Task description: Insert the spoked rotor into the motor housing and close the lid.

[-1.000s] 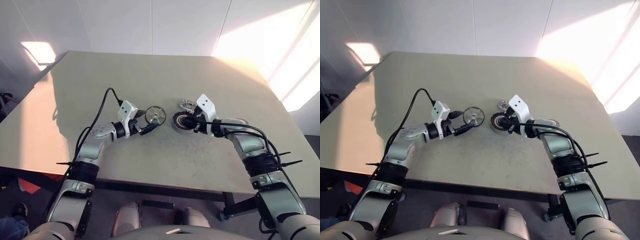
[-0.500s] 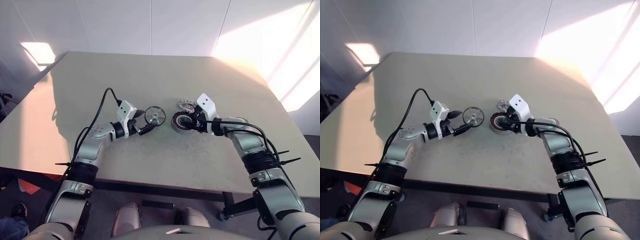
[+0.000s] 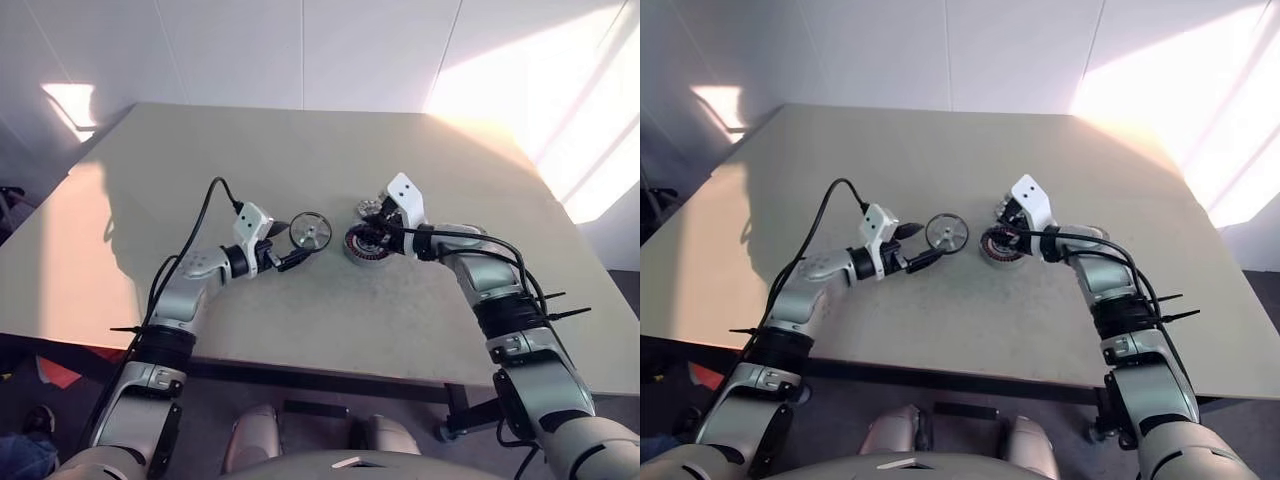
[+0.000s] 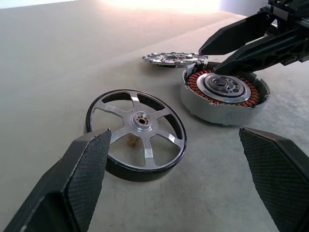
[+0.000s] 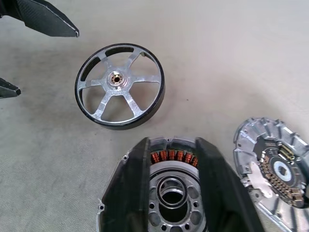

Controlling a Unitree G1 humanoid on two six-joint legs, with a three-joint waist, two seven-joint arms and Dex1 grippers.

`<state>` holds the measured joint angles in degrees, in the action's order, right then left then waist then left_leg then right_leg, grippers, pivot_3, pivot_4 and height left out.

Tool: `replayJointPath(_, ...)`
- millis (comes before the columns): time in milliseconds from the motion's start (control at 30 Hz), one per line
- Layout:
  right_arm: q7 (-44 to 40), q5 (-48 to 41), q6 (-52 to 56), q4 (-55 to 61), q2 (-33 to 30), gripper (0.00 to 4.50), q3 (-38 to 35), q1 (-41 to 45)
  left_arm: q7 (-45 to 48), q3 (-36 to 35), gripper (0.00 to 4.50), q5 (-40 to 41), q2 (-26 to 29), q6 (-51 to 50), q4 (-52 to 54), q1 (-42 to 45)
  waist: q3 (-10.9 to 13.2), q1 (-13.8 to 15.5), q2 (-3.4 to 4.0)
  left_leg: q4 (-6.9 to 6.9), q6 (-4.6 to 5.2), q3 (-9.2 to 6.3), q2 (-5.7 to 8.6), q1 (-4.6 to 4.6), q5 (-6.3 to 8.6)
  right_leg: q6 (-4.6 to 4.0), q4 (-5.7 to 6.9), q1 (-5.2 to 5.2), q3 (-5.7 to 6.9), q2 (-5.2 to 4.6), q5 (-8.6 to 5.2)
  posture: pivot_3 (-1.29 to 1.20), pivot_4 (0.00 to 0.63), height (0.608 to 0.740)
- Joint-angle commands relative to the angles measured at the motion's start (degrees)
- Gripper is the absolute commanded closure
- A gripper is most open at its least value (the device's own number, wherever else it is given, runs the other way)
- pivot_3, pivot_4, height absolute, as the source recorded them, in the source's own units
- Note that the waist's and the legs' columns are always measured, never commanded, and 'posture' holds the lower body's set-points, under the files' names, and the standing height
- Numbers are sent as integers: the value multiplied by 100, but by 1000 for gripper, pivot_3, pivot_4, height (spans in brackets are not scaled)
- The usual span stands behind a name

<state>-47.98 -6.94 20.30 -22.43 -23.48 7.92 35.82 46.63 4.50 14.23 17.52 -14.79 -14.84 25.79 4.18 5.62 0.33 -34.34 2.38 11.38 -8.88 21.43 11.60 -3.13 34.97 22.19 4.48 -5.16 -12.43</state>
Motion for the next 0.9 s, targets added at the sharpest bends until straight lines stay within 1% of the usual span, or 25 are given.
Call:
replayJointPath(33,6,15,-150,-108,29,4092,-58,208,-16,-44,0,2,22,93,141,74,0,-3,0,0,0,0,0,1,0,0,0,1,0,0,0,0,0,740)
replayJointPath(67,20,67,-180,-169,30,4478,-23,222,-24,-47,0,0,22,92,145,69,0,-4,0,0,0,0,0,1,0,0,0,1,0,0,0,0,0,740)
replayJointPath(267,18,224,-238,-313,18,4478,73,227,-44,-55,0,-11,26,100,158,45,0,-6,0,0,-2,0,-1,0,-1,0,2,1,0,0,0,0,0,740)
replayJointPath(633,-131,259,16,336,-279,4478,76,-289,-87,-54,0,-11,32,91,256,-34,0,2,0,0,-1,0,0,-2,-1,0,1,-1,0,0,0,0,0,740)
replayJointPath(900,-78,224,124,486,-256,4478,38,-278,-90,-43,0,-22,17,105,193,5,0,-1,0,0,-2,0,-1,-10,-1,0,2,-8,-1,0,0,0,0,740)
